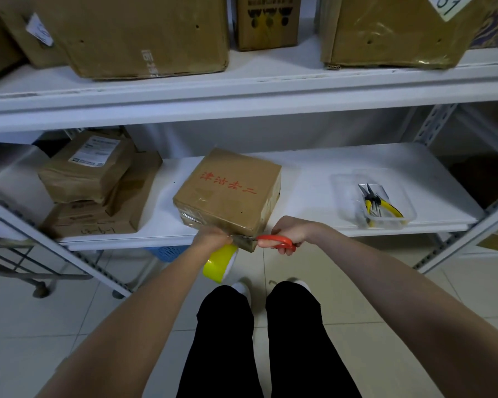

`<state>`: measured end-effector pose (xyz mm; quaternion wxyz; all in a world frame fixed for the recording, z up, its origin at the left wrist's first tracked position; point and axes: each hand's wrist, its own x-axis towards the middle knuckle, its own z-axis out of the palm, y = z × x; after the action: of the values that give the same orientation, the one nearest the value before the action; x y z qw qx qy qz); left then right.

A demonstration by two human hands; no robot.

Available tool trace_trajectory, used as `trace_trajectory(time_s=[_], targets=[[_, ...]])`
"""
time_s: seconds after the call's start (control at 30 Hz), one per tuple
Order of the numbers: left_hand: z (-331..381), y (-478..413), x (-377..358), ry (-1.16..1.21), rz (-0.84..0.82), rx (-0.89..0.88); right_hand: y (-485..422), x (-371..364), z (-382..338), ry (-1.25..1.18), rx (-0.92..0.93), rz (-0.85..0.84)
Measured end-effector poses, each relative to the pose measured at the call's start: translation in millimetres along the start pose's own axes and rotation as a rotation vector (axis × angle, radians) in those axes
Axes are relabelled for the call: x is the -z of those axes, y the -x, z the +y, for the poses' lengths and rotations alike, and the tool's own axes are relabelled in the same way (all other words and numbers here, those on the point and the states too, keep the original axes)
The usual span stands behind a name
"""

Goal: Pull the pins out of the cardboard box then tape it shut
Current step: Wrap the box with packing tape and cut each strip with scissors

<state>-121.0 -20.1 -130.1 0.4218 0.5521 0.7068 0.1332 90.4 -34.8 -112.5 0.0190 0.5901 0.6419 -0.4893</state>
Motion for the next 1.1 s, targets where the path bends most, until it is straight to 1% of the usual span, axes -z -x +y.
trace_trajectory(time_s=[0.03, 0.13, 0.17, 0.23, 0.27, 0.33, 0.47, 0.53, 0.67, 0.77, 0.8, 0.83, 0.9, 0.93, 0.97, 1.0, 1.03, 1.1], targets=[[5, 1, 1, -0.186, 0.057, -0.024, 0, 1, -1, 0.018, 0.004, -0.001], [15, 13, 7, -0.507, 0.204, -0.055, 4, 8, -7, 0.047, -0.007, -0.041], [17, 17, 10, -0.602, 0.263, -0.082, 6, 10, -10, 0.063, -0.031, -0.086], [17, 20, 14, -0.717, 0.324, -0.132, 8, 12, -13, 0.058, -0.138, -0.228], [18, 21, 17, -0.727, 0.333, -0.153, 8, 12, -13, 0.046, -0.194, -0.292], [19, 25, 21, -0.702, 0.341, -0.195, 5, 14, -10, 0.077, -0.255, -0.35], [24, 38, 20, -0.689, 0.398, -0.311, 8, 25, -9, 0.318, -0.307, -0.355], [26, 41, 19, -0.696, 0.389, -0.354, 16, 35, -9, 0.427, -0.319, -0.343], [34, 41, 19, -0.697, 0.379, -0.37, 32, 46, -3, 0.419, -0.339, -0.322], [43, 42, 15, -0.68, 0.386, -0.356, 44, 58, 18, 0.481, -0.429, -0.375], [45, 41, 14, -0.667, 0.385, -0.341, 51, 62, 28, 0.489, -0.476, -0.351], [47, 40, 13, -0.648, 0.383, -0.326, 57, 66, 40, 0.446, -0.51, -0.29], [51, 37, 12, -0.614, 0.369, -0.309, 65, 73, 59, 0.197, -0.529, -0.069], [52, 37, 11, -0.596, 0.362, -0.304, 67, 73, 63, 0.072, -0.521, 0.048], [55, 37, 10, -0.573, 0.355, -0.305, 65, 74, 65, 0.009, -0.503, 0.159], [57, 37, 9, -0.544, 0.347, -0.307, 60, 71, 64, 0.005, -0.48, 0.251], [58, 38, 8, -0.515, 0.336, -0.308, 52, 67, 62, 0.01, -0.438, 0.32], [59, 37, 7, -0.463, 0.316, -0.313, 34, 53, 57, -0.075, -0.354, 0.416]])
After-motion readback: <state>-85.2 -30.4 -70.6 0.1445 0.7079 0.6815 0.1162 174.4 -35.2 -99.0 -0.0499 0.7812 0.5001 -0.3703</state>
